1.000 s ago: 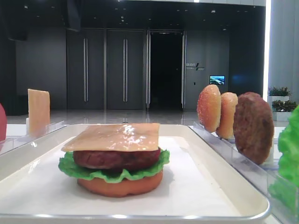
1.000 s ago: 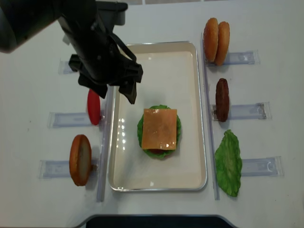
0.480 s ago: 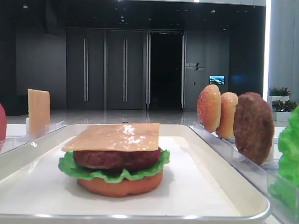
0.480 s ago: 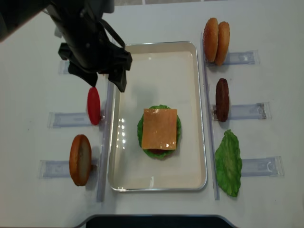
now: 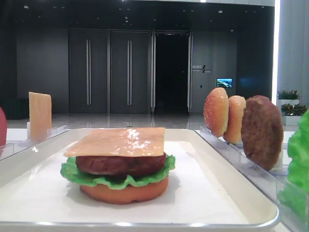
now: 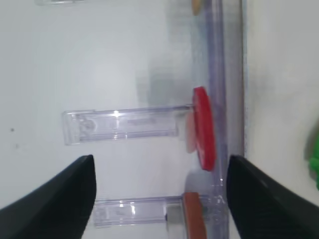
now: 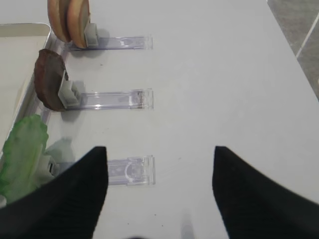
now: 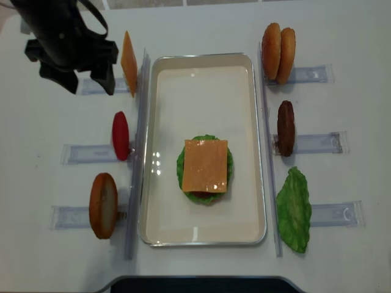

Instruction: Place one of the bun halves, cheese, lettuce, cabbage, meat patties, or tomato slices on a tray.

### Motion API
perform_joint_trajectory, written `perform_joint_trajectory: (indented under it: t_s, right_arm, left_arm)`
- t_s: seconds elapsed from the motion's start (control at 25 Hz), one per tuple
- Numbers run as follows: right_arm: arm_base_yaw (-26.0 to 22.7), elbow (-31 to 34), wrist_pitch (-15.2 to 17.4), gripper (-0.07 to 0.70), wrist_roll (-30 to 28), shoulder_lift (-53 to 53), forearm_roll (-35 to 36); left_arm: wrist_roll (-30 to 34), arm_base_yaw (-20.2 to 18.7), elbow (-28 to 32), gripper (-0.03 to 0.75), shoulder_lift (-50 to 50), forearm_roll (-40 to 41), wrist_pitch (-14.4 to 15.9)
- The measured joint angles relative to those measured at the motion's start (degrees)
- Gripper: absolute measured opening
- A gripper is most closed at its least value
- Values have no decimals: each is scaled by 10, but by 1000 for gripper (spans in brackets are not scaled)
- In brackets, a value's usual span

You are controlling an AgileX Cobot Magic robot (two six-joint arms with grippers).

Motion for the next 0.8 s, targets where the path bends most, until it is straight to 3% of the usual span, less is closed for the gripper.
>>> perform_joint_trajectory:
  t_s: [0.2,0.48,0.8]
  right_arm:
    - [0,0,0,461,0,0,0]
    - [0,0,0,461,0,0,0]
    - [0,0,0,461,0,0,0]
  left_arm:
    - [31,57,0,617,0,6,0]
    - [51,69,8,610,-2,16,1]
    - [54,69,128,608,-70,26,1]
